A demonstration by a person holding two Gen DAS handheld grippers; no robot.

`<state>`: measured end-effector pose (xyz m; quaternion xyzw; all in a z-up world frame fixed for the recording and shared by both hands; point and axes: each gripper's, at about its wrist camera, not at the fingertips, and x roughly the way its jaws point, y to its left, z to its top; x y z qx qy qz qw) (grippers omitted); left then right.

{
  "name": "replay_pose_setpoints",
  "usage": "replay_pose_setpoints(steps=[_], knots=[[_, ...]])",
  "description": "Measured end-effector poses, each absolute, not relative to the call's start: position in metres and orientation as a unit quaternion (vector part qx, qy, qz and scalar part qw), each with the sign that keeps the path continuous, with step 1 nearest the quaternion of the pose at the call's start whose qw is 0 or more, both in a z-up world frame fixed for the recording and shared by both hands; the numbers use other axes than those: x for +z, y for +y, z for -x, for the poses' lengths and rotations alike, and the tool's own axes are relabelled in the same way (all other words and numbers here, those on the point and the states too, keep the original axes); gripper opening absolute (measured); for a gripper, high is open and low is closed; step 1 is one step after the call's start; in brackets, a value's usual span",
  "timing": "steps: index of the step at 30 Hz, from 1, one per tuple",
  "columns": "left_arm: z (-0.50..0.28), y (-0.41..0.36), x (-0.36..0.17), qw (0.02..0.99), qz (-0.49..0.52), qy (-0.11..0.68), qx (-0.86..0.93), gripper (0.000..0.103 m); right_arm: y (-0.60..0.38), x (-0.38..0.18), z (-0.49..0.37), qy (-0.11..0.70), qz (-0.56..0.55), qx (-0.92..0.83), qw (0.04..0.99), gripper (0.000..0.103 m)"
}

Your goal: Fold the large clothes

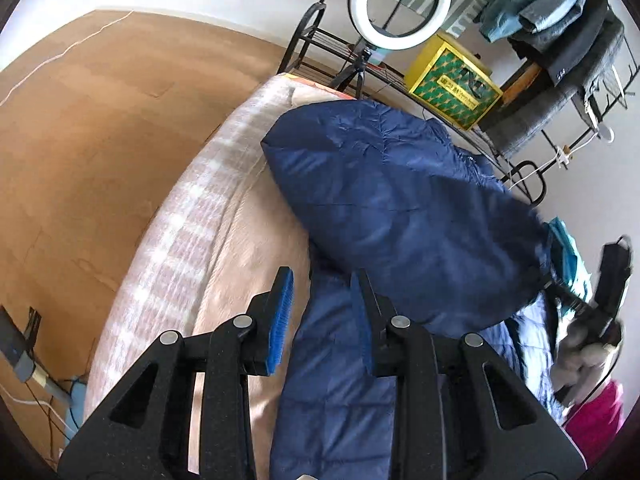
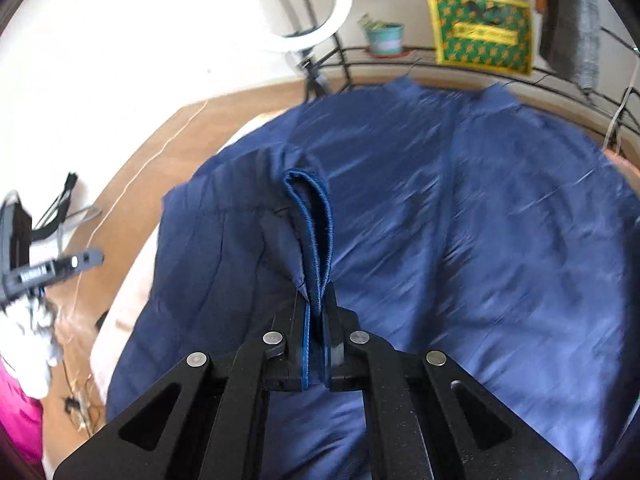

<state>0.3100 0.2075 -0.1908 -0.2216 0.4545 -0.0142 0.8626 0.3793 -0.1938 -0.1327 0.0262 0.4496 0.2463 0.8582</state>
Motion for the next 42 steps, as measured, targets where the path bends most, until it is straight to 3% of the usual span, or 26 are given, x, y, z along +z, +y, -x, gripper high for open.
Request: replay_pose_setpoints(steps=[10, 28, 31, 37, 42], knots=[[-0.394, 0.153, -0.209, 0.870, 0.187, 0.456, -0.027, 0.028, -0.282, -0.137, -0.427, 0.420, -0.049, 0.137, 0.896, 0.003], [-0.461, 0.101, -0.262, 0.869, 0.070, 0.490, 0.012, 0.028, -0.317, -0.202, -0.483, 0.479, -0.106, 0.086, 0.867, 0.003], [-0.456, 0.099, -0.251, 0.870, 0.072, 0.488, 0.003, 0.028, -0.314, -0.200, -0.484, 0.486, -0.091, 0.077, 0.866, 0.004], [-0.417, 0.106, -0.199, 0.890, 0.113, 0.442, -0.020, 0.028, -0.334, -0.171, -0.462, 0.477, -0.098, 0.061, 0.871, 0.018], [-0.372, 0.100, -0.149, 0.907, 0.132, 0.397, -0.042, 0.028, -0.357, -0.125, -0.418, 0.437, -0.106, 0.070, 0.890, 0.018]])
